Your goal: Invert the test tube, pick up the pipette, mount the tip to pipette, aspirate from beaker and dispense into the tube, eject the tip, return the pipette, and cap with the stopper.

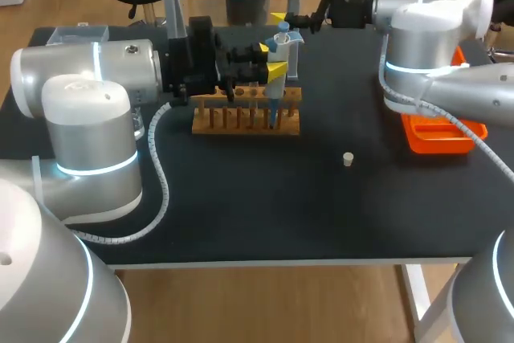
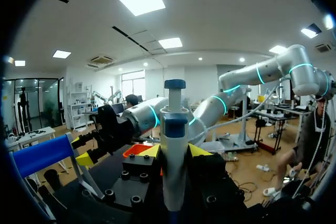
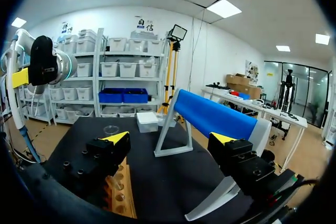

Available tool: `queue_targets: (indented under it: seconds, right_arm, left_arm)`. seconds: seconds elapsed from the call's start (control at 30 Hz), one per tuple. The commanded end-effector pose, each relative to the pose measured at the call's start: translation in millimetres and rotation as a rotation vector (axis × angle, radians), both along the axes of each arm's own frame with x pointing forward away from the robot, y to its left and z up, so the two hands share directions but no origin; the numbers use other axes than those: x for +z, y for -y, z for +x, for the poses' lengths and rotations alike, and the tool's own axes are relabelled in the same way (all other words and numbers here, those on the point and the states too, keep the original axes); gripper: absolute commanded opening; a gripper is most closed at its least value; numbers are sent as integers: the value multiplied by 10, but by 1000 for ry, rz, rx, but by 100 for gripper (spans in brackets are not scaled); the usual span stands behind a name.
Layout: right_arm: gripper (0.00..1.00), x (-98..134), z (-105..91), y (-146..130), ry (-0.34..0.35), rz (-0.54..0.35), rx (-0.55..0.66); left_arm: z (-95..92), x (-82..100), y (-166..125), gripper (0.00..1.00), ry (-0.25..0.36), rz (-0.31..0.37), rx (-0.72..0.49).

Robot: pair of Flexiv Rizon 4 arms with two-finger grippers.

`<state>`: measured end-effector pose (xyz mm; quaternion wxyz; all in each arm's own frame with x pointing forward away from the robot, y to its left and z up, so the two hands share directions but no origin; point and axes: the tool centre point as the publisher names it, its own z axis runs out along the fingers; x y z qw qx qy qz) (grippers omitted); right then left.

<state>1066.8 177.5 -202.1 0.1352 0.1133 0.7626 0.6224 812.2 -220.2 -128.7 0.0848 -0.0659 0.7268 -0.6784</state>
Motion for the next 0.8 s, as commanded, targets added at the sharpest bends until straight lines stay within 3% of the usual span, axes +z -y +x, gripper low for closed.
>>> queue_targets:
  seconds: [0.03,0.8]
  right_arm:
    - [100,-2,-24,-56,3,-8,-16]
    - [100,123,-209,-30,30,-42,-31]
  left_arm:
    - [-12,-15,13,0,4,-4,6]
    - [-12,-15,13,0,4,-4,6]
